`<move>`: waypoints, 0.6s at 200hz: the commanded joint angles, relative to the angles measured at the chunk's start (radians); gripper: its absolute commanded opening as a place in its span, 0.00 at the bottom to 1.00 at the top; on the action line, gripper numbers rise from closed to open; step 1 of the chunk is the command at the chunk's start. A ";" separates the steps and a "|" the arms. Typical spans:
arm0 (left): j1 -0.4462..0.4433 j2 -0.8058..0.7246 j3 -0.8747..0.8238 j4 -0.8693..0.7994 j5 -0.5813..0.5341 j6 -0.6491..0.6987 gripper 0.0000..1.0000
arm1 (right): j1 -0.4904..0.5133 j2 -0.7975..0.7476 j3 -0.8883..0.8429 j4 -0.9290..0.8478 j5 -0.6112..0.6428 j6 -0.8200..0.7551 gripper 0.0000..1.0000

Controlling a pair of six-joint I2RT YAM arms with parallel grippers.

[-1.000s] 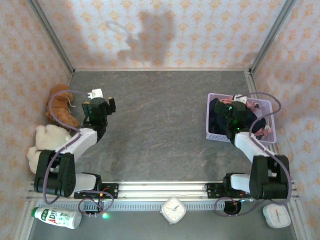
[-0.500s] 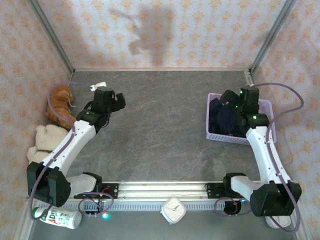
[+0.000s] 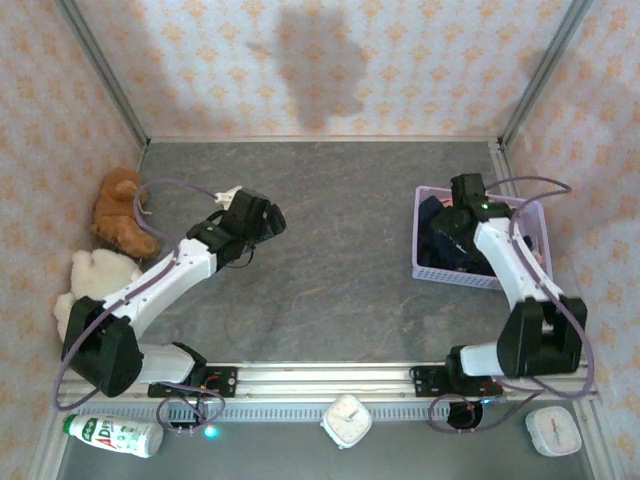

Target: Fold and stack the mixed laundry pile

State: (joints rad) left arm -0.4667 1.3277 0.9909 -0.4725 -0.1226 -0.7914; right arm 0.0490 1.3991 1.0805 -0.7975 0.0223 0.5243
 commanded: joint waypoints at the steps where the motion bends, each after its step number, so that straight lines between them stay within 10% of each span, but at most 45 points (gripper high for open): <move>1: -0.015 0.019 0.034 -0.037 -0.004 -0.052 1.00 | -0.006 0.101 0.056 -0.027 0.129 0.055 0.82; 41: -0.015 0.034 0.065 -0.059 -0.014 -0.050 1.00 | -0.018 0.099 0.134 -0.020 0.105 0.047 0.01; 120: 0.008 0.202 0.339 -0.119 0.137 -0.026 1.00 | 0.008 0.010 0.703 -0.219 -0.124 -0.132 0.00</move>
State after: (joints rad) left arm -0.4744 1.4902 1.2369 -0.5453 -0.0330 -0.8291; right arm 0.0410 1.4376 1.5871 -0.9592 -0.0093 0.4557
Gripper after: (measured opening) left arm 0.996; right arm 0.059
